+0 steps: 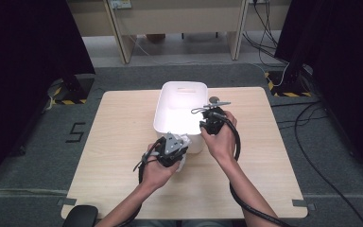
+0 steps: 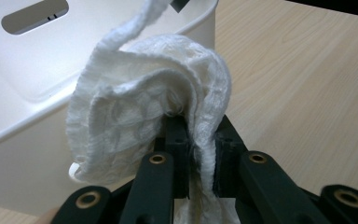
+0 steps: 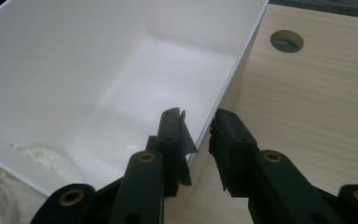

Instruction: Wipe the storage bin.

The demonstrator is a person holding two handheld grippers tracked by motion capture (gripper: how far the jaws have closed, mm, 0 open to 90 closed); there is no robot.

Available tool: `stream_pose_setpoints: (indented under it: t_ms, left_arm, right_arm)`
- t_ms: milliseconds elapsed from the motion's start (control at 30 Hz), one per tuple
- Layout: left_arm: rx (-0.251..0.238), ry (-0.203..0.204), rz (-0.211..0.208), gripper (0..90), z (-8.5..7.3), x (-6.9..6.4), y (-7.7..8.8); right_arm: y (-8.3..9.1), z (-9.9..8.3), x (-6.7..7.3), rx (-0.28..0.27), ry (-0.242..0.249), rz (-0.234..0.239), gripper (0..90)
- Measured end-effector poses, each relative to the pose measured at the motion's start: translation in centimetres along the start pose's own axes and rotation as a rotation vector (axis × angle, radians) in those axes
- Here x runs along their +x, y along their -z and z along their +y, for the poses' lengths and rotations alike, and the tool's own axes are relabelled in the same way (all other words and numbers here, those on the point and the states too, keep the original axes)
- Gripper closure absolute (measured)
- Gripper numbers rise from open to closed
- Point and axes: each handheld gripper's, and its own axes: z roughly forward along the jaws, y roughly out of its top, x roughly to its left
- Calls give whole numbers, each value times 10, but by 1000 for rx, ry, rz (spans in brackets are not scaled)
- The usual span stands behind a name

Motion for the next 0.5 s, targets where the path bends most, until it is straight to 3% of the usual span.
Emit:
stream_pose_setpoints:
  t_ms: [500]
  left_arm:
    - [-35, -10, 11, 794, 9, -2, 10]
  right_arm:
    - [0, 1, 1, 8, -5, 0, 730]
